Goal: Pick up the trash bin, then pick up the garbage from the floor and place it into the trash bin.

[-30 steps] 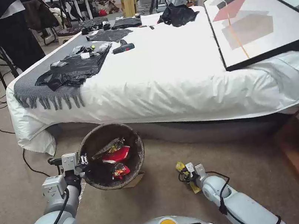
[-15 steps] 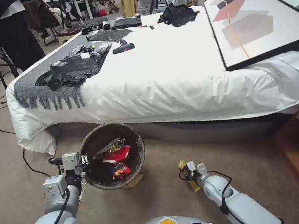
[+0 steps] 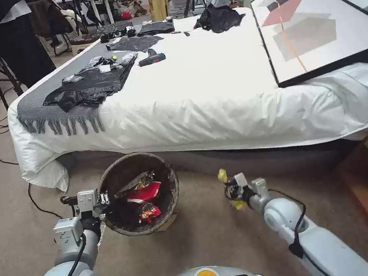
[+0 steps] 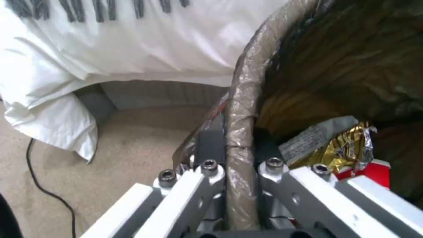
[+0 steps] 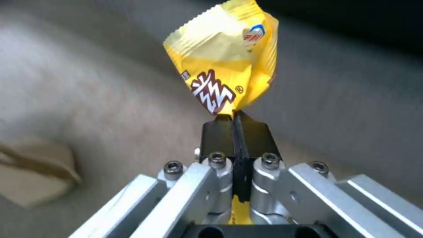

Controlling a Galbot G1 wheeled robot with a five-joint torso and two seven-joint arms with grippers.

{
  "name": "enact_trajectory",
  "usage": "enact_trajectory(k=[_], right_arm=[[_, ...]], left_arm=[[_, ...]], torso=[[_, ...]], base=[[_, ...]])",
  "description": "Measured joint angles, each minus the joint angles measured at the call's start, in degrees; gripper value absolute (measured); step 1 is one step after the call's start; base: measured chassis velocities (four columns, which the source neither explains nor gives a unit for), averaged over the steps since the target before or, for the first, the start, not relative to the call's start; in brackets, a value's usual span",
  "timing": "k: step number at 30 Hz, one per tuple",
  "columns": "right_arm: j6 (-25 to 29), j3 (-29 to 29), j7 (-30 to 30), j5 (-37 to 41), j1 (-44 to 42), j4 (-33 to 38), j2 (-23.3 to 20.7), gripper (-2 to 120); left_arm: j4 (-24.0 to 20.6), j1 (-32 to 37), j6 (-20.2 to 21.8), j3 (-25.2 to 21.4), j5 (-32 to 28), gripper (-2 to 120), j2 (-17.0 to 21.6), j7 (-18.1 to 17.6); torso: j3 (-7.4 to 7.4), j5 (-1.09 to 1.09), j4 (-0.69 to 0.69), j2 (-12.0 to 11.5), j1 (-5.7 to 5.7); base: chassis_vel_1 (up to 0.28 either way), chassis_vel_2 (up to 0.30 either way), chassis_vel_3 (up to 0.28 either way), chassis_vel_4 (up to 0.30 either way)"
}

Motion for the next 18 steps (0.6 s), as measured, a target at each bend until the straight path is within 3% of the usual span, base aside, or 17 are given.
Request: enact_trajectory(k=[2,9,18], right_arm=[[0.00,0.80,-0.68,0.25,-0.02,1.44,-0.43,0],[-0.26,5.79,-4.39,7.37,2.12,16.15,-4.31,0],[-3.41,3.20,-6.88,17.14,9.34,24.41,-7.06,0]], left_arm=[[0.00,0.06,0.00,0.00,0.02,3,-0.04,-0.01],[0.00,0.01,0.00,0.34,0.27,3,-0.15,0.00],[0.00,0.11,0.03,0.43,0.32,3,0.18,0.00]], torso=[[0.00,-0.01,-0.01,0.00,0.00],[0.00,-0.01,0.00,0.00,0.00],[0.01,-0.02,-0.01,0.00,0.00]], base=[[0.000,0.000,0.000,0.000],[0.000,0.000,0.000,0.000],[0.000,0.000,0.000,0.000]])
